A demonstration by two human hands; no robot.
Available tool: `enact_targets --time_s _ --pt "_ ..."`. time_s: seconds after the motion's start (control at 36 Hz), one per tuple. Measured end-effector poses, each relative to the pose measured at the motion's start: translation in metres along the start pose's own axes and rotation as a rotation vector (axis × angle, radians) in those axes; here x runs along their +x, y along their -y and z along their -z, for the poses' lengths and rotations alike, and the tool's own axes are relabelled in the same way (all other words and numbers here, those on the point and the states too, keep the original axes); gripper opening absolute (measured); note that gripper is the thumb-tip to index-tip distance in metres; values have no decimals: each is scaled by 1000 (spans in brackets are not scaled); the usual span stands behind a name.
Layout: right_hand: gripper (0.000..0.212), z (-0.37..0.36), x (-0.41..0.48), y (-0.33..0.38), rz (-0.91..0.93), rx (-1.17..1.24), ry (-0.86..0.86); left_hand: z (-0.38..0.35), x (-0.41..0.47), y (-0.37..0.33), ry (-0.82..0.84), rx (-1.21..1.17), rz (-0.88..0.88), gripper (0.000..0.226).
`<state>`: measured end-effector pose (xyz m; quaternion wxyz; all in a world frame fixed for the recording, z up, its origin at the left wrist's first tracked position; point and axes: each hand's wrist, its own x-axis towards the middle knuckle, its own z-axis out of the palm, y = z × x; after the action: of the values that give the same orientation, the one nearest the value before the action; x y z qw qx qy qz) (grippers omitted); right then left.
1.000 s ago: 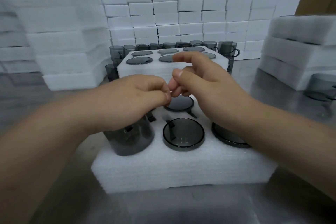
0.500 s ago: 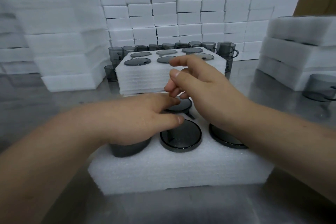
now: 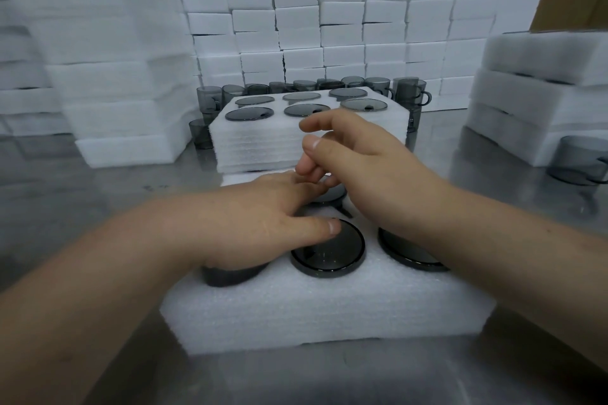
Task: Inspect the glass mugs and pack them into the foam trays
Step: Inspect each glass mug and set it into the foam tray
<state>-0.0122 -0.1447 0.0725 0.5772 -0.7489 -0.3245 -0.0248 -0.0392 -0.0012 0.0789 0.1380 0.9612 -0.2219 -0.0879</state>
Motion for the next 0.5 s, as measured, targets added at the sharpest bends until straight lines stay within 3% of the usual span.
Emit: enact_targets --time_s 0.17,0.5 --pt "15 0 0 0 -2 13 20 -5 2 -2 4 88 15 80" --pt "6 -2 0 0 -1 -1 32 -14 3 1 -63 169 10 80"
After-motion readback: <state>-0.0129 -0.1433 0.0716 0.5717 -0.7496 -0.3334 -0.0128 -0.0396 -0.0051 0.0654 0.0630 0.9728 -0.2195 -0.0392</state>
